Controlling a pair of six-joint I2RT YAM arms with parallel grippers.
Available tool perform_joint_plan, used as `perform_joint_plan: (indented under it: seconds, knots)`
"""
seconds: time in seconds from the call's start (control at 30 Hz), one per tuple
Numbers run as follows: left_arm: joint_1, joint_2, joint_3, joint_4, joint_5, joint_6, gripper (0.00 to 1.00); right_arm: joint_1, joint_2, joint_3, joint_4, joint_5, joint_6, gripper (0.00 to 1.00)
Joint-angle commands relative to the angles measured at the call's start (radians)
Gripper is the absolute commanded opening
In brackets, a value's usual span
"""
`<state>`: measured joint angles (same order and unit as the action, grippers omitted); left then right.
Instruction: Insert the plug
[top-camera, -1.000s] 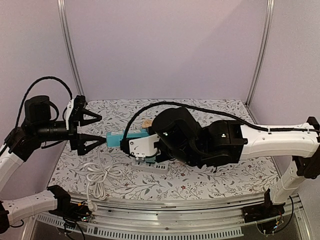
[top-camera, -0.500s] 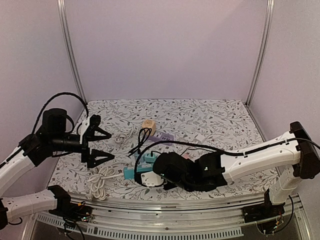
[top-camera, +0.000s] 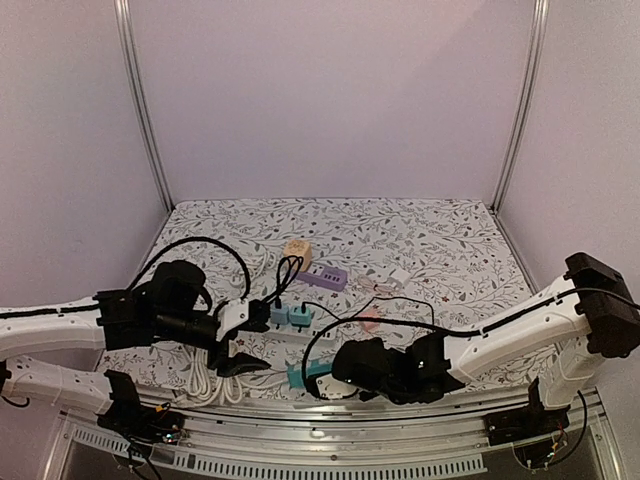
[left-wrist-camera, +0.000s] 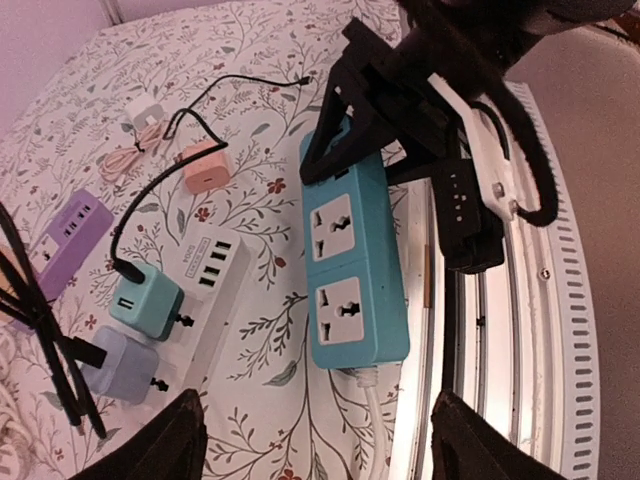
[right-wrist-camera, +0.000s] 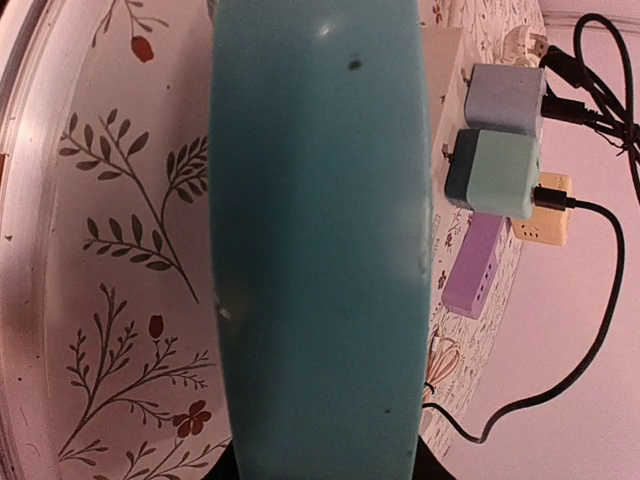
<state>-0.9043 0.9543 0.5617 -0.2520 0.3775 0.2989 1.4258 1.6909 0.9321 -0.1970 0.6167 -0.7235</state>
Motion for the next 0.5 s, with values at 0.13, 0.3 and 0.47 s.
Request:
perform_joint_plan:
  seconds: [0.13, 0.3, 0.47]
  knots:
    - [-0.097, 0.144, -0.041, 0.152, -0.101, 0.023, 0.77, 0.021, 0.123, -0.042, 0.048, 0.153, 0.070, 0.12]
    - [-0.107, 0.188, -0.056, 0.213, -0.110, 0.040, 0.77, 0.048, 0.122, -0.063, 0.027, 0.155, 0.116, 0.64]
    - [-0.118, 0.195, -0.081, 0.264, -0.115, 0.039, 0.77, 0.061, 0.055, -0.070, -0.059, 0.127, 0.152, 0.97]
